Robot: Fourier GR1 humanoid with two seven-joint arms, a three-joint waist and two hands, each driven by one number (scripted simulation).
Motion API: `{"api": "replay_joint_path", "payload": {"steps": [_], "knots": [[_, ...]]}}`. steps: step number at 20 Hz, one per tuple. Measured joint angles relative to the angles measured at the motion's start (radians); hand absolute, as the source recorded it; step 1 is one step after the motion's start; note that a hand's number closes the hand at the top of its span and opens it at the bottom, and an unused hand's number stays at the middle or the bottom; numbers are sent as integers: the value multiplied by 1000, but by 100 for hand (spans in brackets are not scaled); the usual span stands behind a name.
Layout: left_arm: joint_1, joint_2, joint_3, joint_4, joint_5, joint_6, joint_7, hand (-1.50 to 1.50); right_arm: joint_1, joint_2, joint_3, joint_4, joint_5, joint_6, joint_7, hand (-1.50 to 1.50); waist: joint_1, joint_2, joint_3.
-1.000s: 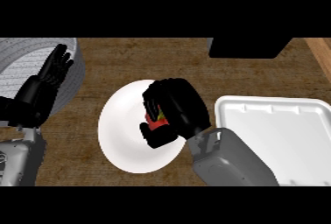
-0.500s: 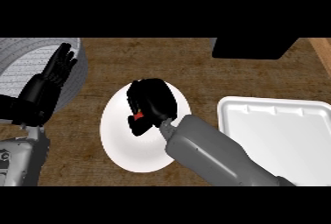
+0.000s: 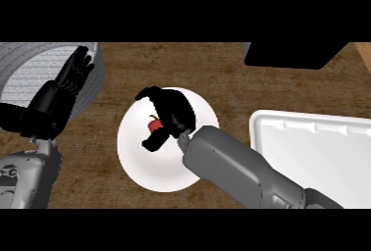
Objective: Pick the bell pepper from the tray and place it in the plate
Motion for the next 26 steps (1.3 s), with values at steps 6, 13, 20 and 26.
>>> {"api": "replay_joint_path", "payload": {"steps": [6,13,20,26], "knots": [[-6,-1,2,-17,4,-2,17,0,-15,0,-8,4,-157,-155,-123,-150,4,0,0],[23,5,26,-10,1,2,2,0,7,0,-107,-7,-333,-195,-279,-150,-29,-6,0],[58,11,51,-24,1,1,-5,0,95,-65,-260,-23,-400,-100,-401,-150,-59,-13,0],[70,9,60,-32,1,-4,-7,0,207,-209,-369,-110,-441,63,-477,-150,-71,-15,0]]}}
